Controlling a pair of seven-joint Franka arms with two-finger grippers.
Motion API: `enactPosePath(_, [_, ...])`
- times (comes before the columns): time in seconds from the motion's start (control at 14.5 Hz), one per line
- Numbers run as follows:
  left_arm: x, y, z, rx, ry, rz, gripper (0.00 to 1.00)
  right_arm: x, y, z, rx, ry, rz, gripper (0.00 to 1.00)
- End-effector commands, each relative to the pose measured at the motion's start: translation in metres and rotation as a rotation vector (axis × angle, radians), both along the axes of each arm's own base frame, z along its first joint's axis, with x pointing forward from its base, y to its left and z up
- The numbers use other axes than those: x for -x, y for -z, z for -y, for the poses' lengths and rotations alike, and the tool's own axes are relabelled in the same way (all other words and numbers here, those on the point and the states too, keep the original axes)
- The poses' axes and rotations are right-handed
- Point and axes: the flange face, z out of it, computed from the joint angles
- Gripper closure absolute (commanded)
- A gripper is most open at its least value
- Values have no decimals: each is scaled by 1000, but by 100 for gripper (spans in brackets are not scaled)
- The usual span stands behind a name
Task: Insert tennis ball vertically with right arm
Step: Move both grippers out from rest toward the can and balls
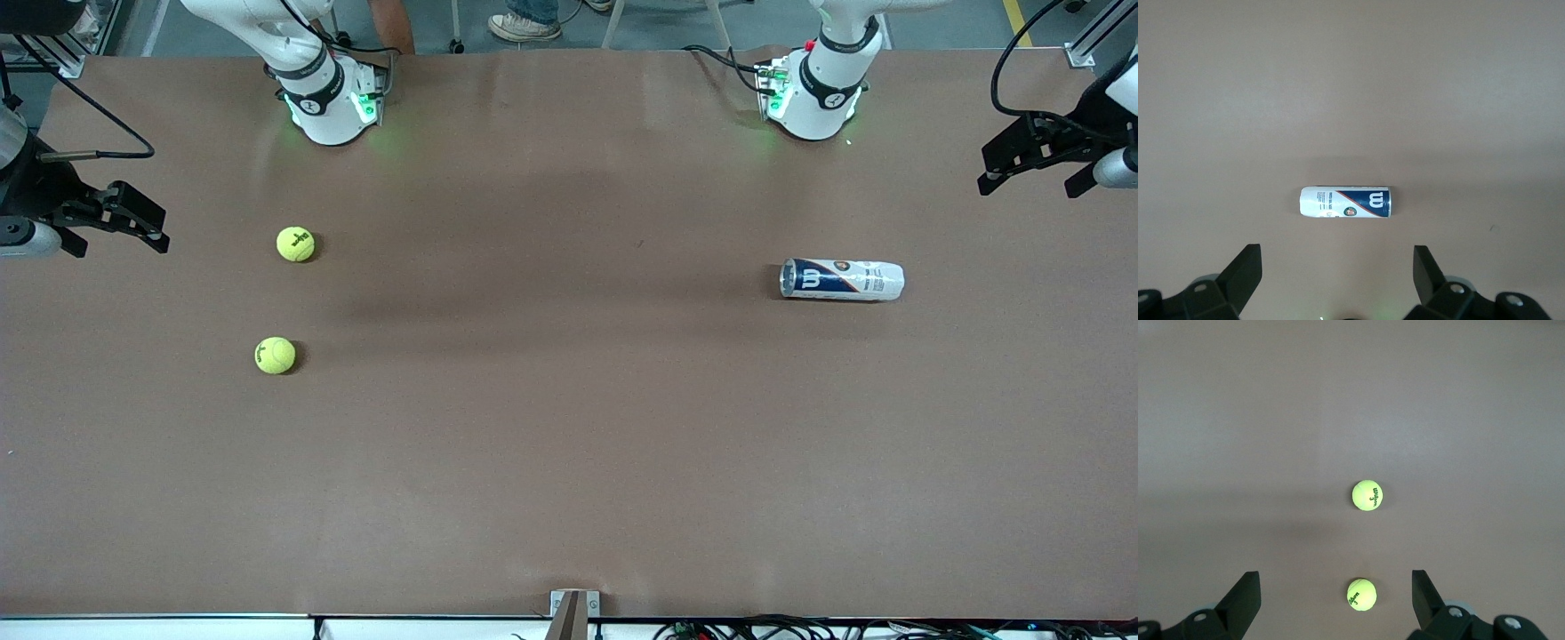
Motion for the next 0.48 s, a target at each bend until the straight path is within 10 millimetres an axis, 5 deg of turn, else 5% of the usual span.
enactPosePath(0.0, [5,-5,-2,0,9,14,0,0,-1,2,11,-13,-3,0])
enactPosePath(0.41, [-2,0,2,15,-2,4,0,0,0,1,11,-16,-3,0])
